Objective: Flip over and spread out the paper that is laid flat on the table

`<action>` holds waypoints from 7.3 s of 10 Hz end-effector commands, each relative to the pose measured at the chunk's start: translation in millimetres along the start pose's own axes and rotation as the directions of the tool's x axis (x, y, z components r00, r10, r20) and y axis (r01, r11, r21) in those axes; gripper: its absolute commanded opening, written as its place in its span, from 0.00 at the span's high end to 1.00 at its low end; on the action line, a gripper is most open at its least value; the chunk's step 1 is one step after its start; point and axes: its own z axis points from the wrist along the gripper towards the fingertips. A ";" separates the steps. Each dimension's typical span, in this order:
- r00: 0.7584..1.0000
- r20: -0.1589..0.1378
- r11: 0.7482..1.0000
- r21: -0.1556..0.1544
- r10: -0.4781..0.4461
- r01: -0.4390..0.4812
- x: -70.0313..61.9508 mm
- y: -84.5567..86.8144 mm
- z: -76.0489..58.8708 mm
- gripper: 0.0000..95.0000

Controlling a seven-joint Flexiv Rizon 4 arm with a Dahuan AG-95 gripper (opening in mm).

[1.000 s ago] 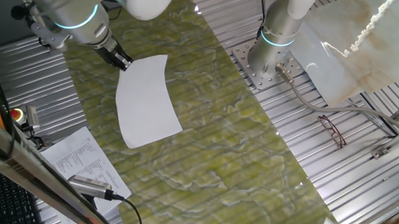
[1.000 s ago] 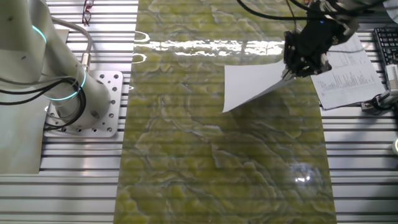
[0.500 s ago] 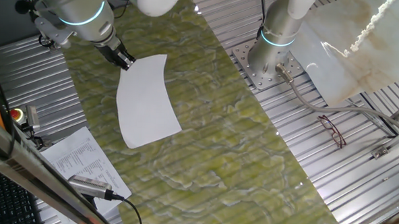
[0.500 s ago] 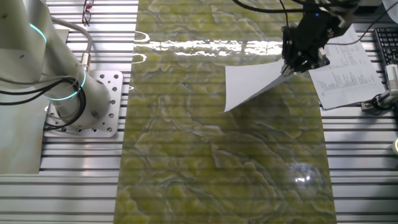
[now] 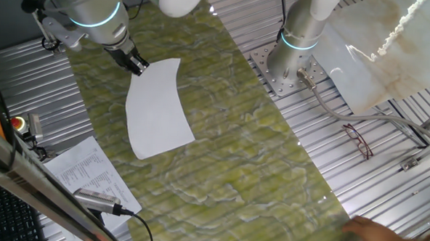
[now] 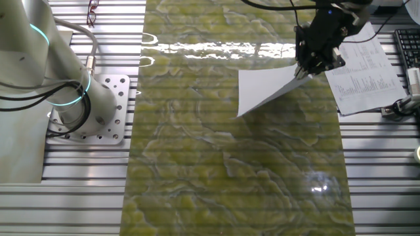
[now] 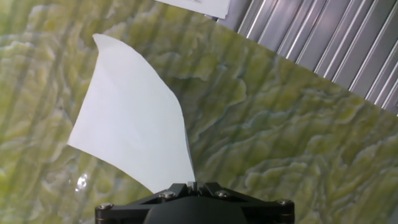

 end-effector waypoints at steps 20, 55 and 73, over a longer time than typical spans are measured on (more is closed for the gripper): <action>0.998 0.041 0.995 0.084 0.057 -0.060 2.9 53.1 -5.9 1.00; 0.979 0.191 0.974 0.196 0.075 -0.113 -14.7 106.5 -13.9 1.00; 0.980 -0.074 0.769 0.610 -0.187 0.193 46.3 69.0 -132.1 1.00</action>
